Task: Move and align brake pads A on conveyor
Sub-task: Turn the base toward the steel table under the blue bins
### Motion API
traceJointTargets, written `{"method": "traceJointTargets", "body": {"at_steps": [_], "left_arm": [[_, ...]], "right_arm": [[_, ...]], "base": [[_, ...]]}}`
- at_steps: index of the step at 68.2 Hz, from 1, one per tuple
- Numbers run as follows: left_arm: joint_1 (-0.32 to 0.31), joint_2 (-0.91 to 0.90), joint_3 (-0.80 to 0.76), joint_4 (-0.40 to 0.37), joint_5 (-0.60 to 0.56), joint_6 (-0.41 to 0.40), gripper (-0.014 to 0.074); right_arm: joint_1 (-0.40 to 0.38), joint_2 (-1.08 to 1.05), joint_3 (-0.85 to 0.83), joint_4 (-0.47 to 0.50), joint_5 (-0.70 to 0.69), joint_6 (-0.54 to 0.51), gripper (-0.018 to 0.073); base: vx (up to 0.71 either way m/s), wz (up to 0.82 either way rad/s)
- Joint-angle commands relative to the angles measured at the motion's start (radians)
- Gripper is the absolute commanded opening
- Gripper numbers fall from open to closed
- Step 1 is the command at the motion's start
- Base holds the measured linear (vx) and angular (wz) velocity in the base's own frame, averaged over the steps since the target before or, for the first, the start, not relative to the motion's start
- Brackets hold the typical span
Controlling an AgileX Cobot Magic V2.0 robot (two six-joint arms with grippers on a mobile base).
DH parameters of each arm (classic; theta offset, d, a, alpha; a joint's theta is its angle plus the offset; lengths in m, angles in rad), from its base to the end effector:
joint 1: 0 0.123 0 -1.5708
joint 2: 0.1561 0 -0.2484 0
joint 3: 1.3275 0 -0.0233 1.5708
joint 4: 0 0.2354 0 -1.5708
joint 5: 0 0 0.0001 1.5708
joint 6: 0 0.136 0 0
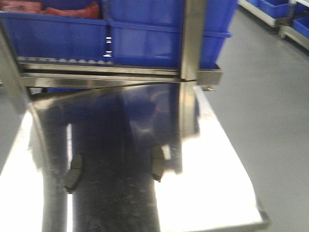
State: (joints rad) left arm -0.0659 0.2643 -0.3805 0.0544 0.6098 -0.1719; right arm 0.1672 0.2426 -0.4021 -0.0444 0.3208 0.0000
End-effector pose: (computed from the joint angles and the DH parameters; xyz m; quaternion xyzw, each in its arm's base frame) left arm 0.1239 -0.0039 0.2410 -0.0342 0.8343 -0.0401 0.5488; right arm 0.1278 0.0196 0.2894 -0.0718 0.7292 0.0374 0.6795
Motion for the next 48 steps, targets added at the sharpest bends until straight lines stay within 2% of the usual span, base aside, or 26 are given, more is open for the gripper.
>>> {"method": "traceJointTargets", "body": {"at_steps": [1,25,48], "left_arm": [[-0.002,0.007,-0.026,-0.005,-0.067,0.000,0.0377],[-0.002,0.007,-0.026,-0.005,-0.067,0.000,0.0377],[-0.002,0.007,-0.026,-0.005,-0.067,0.000,0.0377]], "right_arm": [[-0.005,0.014,-0.024,-0.005,-0.076,0.000,0.0484],[-0.005,0.014,-0.024,-0.005,-0.076,0.000,0.0484],[-0.005,0.014,-0.024,-0.005,-0.076,0.000,0.0484]], "base": [[0.16,0.61],[0.12,0.46],[0.01,-0.01]]}}
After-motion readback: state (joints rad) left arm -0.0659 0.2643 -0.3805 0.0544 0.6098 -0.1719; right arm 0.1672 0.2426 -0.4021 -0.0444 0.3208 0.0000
